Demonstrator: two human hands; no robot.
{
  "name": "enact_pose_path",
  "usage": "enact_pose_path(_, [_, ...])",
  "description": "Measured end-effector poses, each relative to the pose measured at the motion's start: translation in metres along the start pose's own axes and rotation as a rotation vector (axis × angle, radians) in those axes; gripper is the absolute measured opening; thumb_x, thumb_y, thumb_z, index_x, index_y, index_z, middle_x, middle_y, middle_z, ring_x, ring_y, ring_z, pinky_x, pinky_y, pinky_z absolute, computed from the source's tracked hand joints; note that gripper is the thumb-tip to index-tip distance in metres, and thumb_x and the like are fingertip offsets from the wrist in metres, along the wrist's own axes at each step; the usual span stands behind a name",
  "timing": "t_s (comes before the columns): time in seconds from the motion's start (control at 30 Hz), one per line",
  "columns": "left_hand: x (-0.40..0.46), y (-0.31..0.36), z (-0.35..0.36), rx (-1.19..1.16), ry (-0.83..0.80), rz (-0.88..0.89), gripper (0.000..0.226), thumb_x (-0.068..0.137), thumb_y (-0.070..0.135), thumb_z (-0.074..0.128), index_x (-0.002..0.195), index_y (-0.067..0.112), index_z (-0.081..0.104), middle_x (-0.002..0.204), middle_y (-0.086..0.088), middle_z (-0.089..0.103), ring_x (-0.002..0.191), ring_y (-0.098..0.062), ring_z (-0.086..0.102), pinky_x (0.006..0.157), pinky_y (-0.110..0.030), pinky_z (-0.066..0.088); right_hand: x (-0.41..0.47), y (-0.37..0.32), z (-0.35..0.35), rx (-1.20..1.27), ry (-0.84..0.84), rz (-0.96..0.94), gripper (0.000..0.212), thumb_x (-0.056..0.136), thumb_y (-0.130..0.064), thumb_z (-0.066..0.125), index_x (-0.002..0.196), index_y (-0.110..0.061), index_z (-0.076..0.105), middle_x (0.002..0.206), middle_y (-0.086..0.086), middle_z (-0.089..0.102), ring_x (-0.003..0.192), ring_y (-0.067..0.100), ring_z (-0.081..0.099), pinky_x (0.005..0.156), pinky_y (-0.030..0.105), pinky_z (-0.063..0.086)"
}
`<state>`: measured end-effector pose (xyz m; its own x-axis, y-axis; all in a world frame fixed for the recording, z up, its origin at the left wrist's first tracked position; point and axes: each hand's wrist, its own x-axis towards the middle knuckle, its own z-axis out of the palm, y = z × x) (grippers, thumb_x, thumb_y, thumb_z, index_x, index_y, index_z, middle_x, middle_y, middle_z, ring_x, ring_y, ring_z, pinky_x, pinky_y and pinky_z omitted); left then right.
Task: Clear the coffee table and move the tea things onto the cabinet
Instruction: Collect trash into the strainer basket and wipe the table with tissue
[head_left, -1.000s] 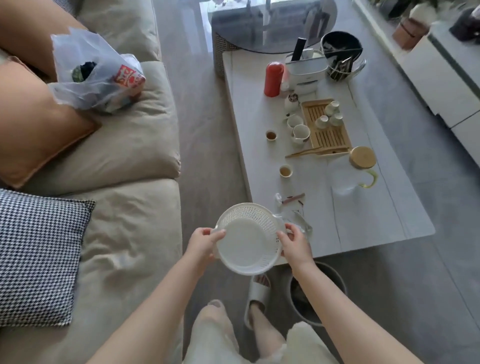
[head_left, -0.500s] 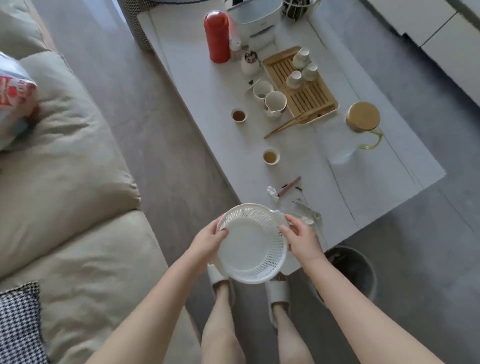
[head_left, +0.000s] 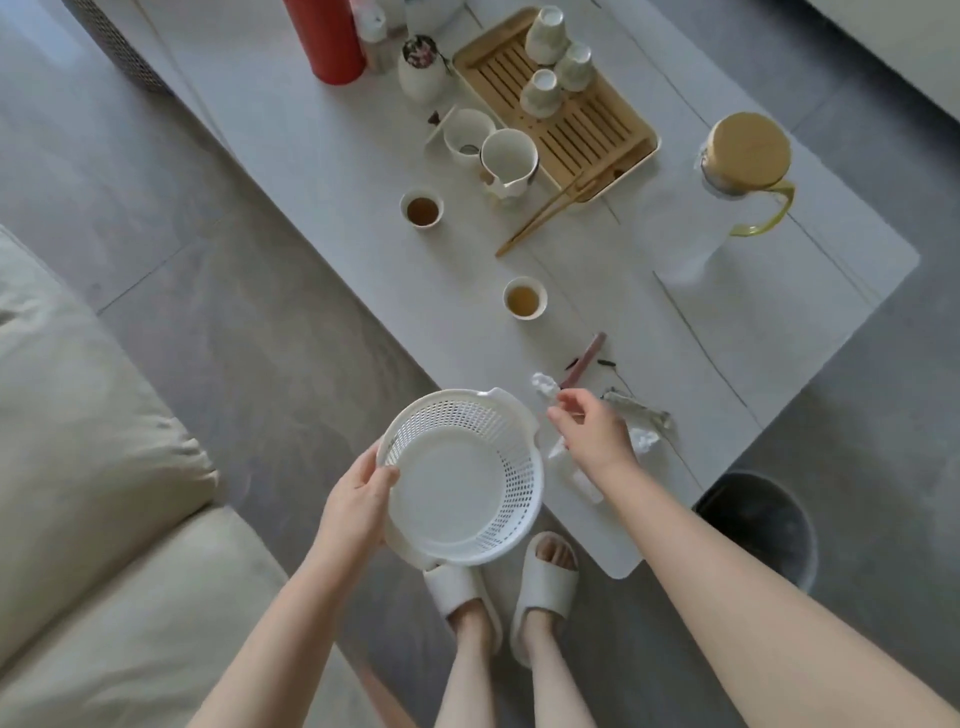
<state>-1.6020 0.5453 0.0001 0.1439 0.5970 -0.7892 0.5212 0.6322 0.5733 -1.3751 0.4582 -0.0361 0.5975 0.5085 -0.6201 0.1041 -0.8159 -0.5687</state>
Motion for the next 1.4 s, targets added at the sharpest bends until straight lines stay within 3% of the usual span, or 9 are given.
enact_pose_path(0.1, [0.013, 0.001, 0.007, -0.023, 0.008, 0.003, 0.053, 0.088, 0.016, 0.047, 0.078, 0.066, 0.061, 0.075, 0.034, 0.066, 0.082, -0.004, 0.06, 0.061, -0.031, 0.049, 0.03, 0.008, 0.006, -0.164, 0.004, -0.053, 0.035, 0.089, -0.024, 0.057, 0.123, -0.014, 0.054, 0.121, 0.01, 0.058, 0.107, 0.027, 0.056, 0.089, 0.034, 0.043])
enact_pose_path(0.23, [0.028, -0.002, 0.013, -0.103, 0.016, 0.017, 0.042, 0.087, 0.019, 0.049, 0.093, 0.057, 0.065, 0.096, 0.014, 0.07, 0.088, -0.012, 0.064, 0.062, -0.032, 0.054, 0.053, 0.019, 0.021, -0.35, 0.02, -0.064, 0.033, 0.089, -0.027, 0.056, 0.12, -0.016, 0.054, 0.121, 0.009, 0.052, 0.102, 0.028, 0.055, 0.08, 0.035, 0.046])
enact_pose_path(0.33, [0.034, 0.002, 0.016, -0.135, 0.013, 0.023, 0.04, 0.086, 0.018, 0.049, 0.096, 0.054, 0.066, 0.092, 0.015, 0.071, 0.082, -0.009, 0.066, 0.057, -0.029, 0.054, 0.061, 0.022, 0.036, -0.321, 0.072, -0.028, 0.028, 0.089, -0.029, 0.055, 0.113, -0.016, 0.054, 0.117, 0.008, 0.05, 0.097, 0.028, 0.056, 0.073, 0.03, 0.042])
enact_pose_path(0.5, [0.042, 0.01, 0.016, -0.155, 0.026, 0.015, 0.045, 0.084, 0.014, 0.047, 0.093, 0.054, 0.067, 0.079, 0.02, 0.07, 0.066, 0.002, 0.065, 0.048, -0.023, 0.053, 0.067, 0.023, 0.04, -0.253, 0.112, -0.008, 0.021, 0.092, -0.03, 0.052, 0.104, -0.014, 0.059, 0.116, 0.009, 0.051, 0.094, 0.027, 0.056, 0.078, 0.034, 0.046])
enact_pose_path(0.73, [0.046, 0.034, 0.025, -0.106, 0.005, 0.067, 0.053, 0.085, 0.012, 0.045, 0.086, 0.062, 0.064, 0.082, 0.03, 0.068, 0.089, -0.007, 0.063, 0.078, -0.04, 0.053, 0.08, 0.016, 0.019, -0.031, 0.31, 0.071, 0.021, 0.086, -0.022, 0.06, 0.103, -0.009, 0.058, 0.12, 0.016, 0.047, 0.091, 0.03, 0.055, 0.079, 0.031, 0.042])
enact_pose_path(1.0, [0.057, 0.042, 0.031, -0.049, -0.004, 0.11, 0.052, 0.084, 0.016, 0.045, 0.1, 0.062, 0.061, 0.091, 0.031, 0.067, 0.103, -0.011, 0.062, 0.09, -0.046, 0.053, 0.103, 0.014, 0.03, -0.071, 0.351, 0.111, 0.025, 0.083, -0.009, 0.055, 0.103, -0.002, 0.042, 0.109, 0.022, 0.057, 0.092, 0.037, 0.058, 0.068, 0.035, 0.042])
enact_pose_path(1.13, [0.05, 0.043, 0.042, -0.051, -0.001, 0.088, 0.053, 0.083, 0.014, 0.045, 0.101, 0.062, 0.06, 0.094, 0.032, 0.066, 0.107, -0.012, 0.06, 0.094, -0.047, 0.05, 0.086, 0.008, 0.014, 0.089, 0.366, 0.122, 0.027, 0.082, -0.012, 0.057, 0.105, 0.001, 0.049, 0.104, 0.019, 0.06, 0.092, 0.034, 0.058, 0.076, 0.036, 0.045])
enact_pose_path(1.27, [0.036, 0.044, 0.056, -0.044, -0.003, 0.081, 0.053, 0.084, 0.013, 0.044, 0.112, 0.055, 0.058, 0.105, 0.022, 0.066, 0.109, -0.017, 0.059, 0.094, -0.052, 0.05, 0.04, -0.004, -0.012, 0.202, 0.249, -0.056, 0.008, 0.084, -0.018, 0.058, 0.088, -0.013, 0.054, 0.088, 0.006, 0.059, 0.079, 0.022, 0.055, 0.062, 0.027, 0.042])
enact_pose_path(1.4, [0.023, 0.046, 0.068, -0.063, 0.024, 0.067, 0.052, 0.084, 0.009, 0.043, 0.114, 0.048, 0.061, 0.11, 0.017, 0.066, 0.113, -0.02, 0.058, 0.097, -0.053, 0.047, -0.003, -0.011, -0.038, 0.177, 0.118, -0.208, 0.011, 0.085, -0.02, 0.061, 0.096, -0.018, 0.057, 0.099, 0.004, 0.059, 0.086, 0.014, 0.058, 0.072, 0.025, 0.051])
